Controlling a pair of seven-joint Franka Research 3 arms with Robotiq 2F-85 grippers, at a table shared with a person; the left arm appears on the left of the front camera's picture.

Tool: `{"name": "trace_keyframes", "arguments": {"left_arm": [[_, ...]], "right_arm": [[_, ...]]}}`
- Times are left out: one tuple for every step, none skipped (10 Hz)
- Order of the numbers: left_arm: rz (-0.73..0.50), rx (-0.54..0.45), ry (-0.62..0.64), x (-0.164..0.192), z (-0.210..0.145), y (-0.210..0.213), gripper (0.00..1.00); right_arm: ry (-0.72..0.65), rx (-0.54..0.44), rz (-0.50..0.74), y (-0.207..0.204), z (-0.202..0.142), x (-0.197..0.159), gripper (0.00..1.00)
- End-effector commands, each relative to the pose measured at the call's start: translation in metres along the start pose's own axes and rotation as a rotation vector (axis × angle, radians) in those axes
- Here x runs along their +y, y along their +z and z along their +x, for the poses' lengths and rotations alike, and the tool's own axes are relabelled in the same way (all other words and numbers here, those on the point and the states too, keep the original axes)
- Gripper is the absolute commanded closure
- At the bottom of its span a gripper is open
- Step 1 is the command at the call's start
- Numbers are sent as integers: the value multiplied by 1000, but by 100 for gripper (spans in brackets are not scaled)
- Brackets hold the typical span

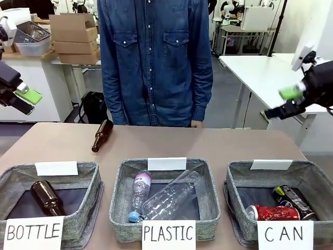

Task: Sort the can waste into the basket.
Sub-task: Pick up the can waste from the table and place it in the right Fabric basket.

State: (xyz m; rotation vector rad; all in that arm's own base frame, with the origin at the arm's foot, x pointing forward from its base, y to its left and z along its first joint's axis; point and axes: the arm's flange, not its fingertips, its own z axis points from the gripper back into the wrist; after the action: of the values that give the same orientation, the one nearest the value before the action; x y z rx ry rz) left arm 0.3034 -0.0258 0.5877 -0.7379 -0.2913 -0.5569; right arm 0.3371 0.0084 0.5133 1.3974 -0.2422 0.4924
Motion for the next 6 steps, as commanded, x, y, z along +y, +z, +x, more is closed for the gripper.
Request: {"name": "trace_keyframes", "arguments": {"left_arm": [[7,11,-5,0,-3,3,0],[7,11,-5,0,-3,3,0],[7,11,-5,0,-3,3,0],[7,11,-5,0,-3,3,0],[7,11,-5,0,-3,3,0],[7,11,-5,0,-3,3,0]], "right_arm": [[-203,-1067,329,-12,-3,-9,0],[0,0,0,0,0,0,0],[0,0,0,0,0,0,0],[0,0,0,0,0,0,0],[0,0,0,0,0,0,0],[0,0,0,0,0,0,0]]}}
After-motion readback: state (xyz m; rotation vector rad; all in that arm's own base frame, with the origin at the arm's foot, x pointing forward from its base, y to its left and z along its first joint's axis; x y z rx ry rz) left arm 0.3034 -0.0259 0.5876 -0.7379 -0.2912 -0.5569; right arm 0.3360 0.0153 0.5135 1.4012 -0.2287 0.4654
